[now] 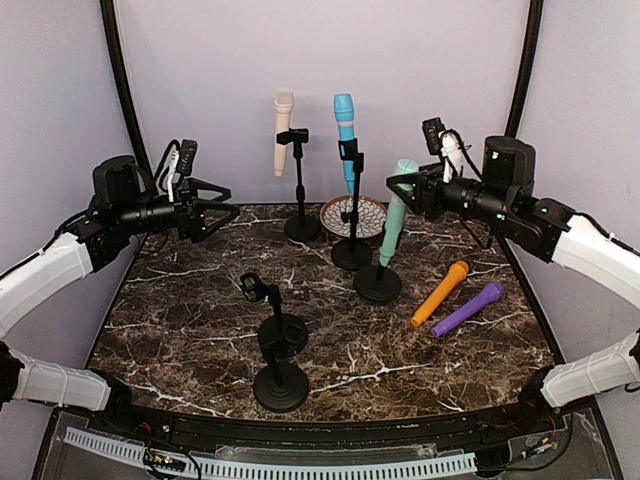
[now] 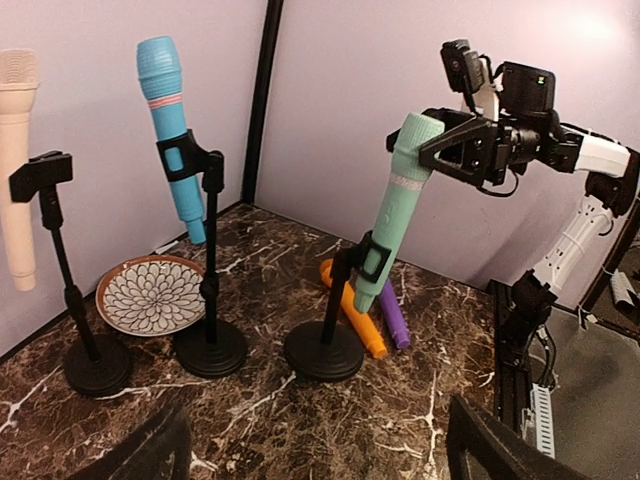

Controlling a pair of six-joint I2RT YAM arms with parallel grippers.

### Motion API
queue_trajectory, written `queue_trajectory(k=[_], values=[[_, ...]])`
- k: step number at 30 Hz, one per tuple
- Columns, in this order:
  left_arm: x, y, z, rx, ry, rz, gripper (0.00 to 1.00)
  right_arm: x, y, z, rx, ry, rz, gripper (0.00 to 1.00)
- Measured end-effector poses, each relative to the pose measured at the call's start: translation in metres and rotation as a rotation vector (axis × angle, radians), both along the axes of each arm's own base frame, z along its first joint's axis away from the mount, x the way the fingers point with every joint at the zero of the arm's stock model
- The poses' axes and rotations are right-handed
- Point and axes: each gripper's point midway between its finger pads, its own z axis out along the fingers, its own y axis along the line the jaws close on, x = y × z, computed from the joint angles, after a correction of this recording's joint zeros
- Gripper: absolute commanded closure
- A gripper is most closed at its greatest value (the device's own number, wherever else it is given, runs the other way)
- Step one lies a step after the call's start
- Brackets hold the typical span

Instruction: Remove the microphone from the stand

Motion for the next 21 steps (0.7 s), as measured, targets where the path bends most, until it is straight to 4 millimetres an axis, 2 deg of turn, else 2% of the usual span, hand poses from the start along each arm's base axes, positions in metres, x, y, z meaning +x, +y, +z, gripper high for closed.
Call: queue_trajectory(k=[3,6,15,17,18,21], values=[[-0.008,-0.010,-0.002,-0.008,0.004,-0.075,0.11,-0.021,0.021,-0.027,-0.011,0.070,0.126,0.93],[-0.016,-0.021,-0.008,-0.007,0.019,-0.134,0.11,-0.039,0.043,-0.042,-0.013,0.114,0.234,0.93],[-0.019,-0.027,-0.013,0.006,0.011,-0.169,0.11,-0.065,0.090,-0.052,-0.015,0.078,0.428,0.91],[-0.019,-0.027,-0.014,0.011,-0.001,-0.170,0.11,-0.069,0.097,-0.053,-0.027,0.061,0.449,0.85],[-0.019,-0.027,-0.014,0.014,-0.006,-0.171,0.11,-0.071,0.100,-0.054,-0.036,0.054,0.459,0.78],[-0.019,-0.027,-0.016,0.022,-0.011,-0.170,0.11,-0.077,0.106,-0.056,-0.058,0.036,0.480,0.48]])
